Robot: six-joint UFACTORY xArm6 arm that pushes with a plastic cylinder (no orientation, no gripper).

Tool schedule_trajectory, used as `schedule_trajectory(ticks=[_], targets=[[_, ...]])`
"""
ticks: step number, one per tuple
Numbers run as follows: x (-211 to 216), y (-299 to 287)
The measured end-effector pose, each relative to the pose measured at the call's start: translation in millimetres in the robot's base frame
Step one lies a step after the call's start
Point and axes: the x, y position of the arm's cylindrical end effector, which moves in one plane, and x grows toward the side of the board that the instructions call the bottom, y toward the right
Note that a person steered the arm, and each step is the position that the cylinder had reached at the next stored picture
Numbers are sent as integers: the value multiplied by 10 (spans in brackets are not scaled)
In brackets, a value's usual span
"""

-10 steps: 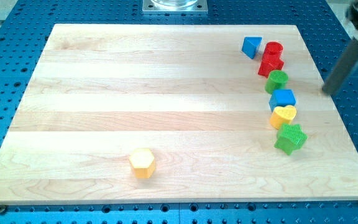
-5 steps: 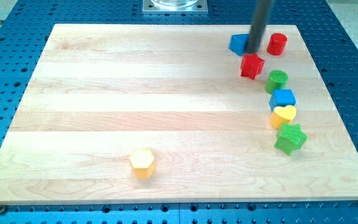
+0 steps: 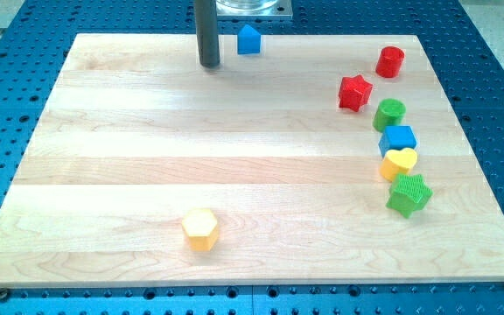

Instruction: Put the blue triangle at the top center

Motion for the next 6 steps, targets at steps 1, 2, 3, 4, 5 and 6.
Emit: schedule_trajectory(ticks=[1,2,3,4,5,6], targets=[[240,902],[-294,1010],[-648,798],[-684,419],[-530,285],[-69,-17]])
